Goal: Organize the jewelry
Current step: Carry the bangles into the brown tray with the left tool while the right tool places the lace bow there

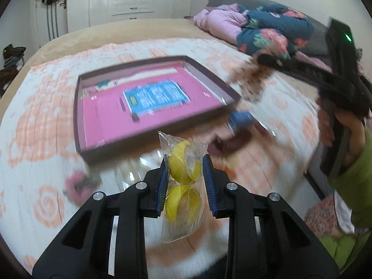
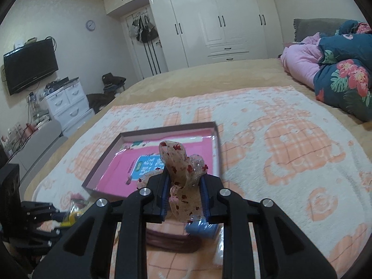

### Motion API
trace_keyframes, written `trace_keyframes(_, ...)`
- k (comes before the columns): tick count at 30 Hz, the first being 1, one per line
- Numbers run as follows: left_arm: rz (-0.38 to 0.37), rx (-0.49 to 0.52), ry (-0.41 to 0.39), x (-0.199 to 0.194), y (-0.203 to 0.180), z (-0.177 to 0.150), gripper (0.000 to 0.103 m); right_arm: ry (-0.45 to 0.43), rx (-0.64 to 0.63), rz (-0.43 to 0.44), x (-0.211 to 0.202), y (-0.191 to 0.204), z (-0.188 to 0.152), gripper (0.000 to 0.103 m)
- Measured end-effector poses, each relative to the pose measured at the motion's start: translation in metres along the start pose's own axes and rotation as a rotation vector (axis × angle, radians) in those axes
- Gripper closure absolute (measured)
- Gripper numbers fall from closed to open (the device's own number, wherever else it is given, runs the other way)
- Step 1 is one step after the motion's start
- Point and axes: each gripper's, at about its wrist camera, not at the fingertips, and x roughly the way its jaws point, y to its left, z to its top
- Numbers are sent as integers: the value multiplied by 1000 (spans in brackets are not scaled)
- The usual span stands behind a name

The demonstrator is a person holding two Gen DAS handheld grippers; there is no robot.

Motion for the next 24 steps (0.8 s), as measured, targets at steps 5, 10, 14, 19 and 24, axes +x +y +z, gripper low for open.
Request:
trace_keyframes(5,27,-73,-45,14,25,33,82,-1,-5,-15,13,-6,9,81)
trace_keyframes(10,64,-140,-50,32,50,52,82,24,-10,-10,39,-7,17,81)
trace_keyframes(14,90,-170,-41,47,67,60,82,56,-28,-11,64,0,18,81)
trace_keyframes(19,111,-197,-30,60,84,65,82,96,-48,-10,91,7,18,80)
trace_keyframes(24,122,-220,-21,70,96,64,82,130,-56,-13,117,14,15,76)
